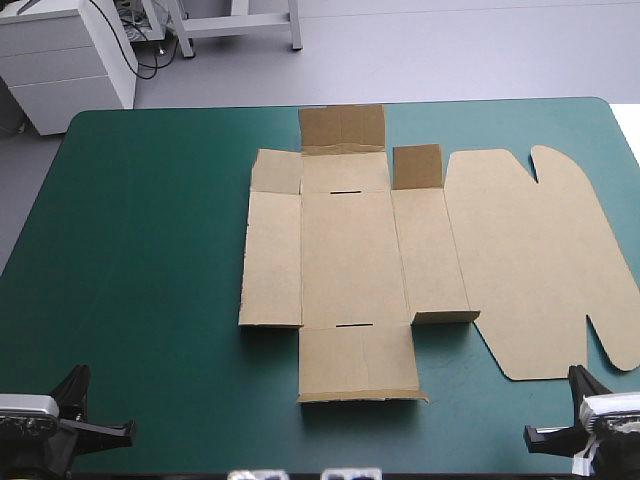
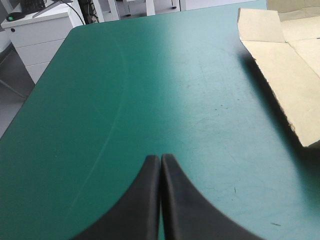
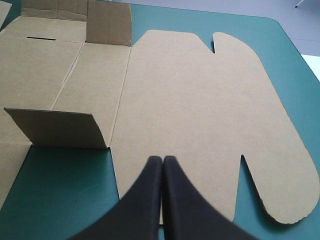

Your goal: Fold the box

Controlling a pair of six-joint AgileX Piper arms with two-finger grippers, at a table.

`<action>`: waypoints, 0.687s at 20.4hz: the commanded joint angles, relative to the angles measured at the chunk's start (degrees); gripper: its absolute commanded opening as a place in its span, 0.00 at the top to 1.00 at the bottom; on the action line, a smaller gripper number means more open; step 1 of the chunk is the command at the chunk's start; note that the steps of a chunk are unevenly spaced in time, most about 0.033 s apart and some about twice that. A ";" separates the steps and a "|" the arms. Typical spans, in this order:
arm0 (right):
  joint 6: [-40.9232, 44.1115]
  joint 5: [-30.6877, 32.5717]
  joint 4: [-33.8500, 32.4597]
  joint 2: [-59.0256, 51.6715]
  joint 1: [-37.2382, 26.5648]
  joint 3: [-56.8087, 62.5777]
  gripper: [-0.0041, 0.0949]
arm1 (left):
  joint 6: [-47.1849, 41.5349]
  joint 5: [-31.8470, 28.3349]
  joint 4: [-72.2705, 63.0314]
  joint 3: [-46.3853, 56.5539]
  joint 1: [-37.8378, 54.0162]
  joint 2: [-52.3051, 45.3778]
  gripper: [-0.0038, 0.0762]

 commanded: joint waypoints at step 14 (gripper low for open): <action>-0.46 -4.18 0.43 -1.21 -0.11 -1.23 0.98 | 3.76 -3.93 -3.12 -6.79 -0.25 9.35 0.96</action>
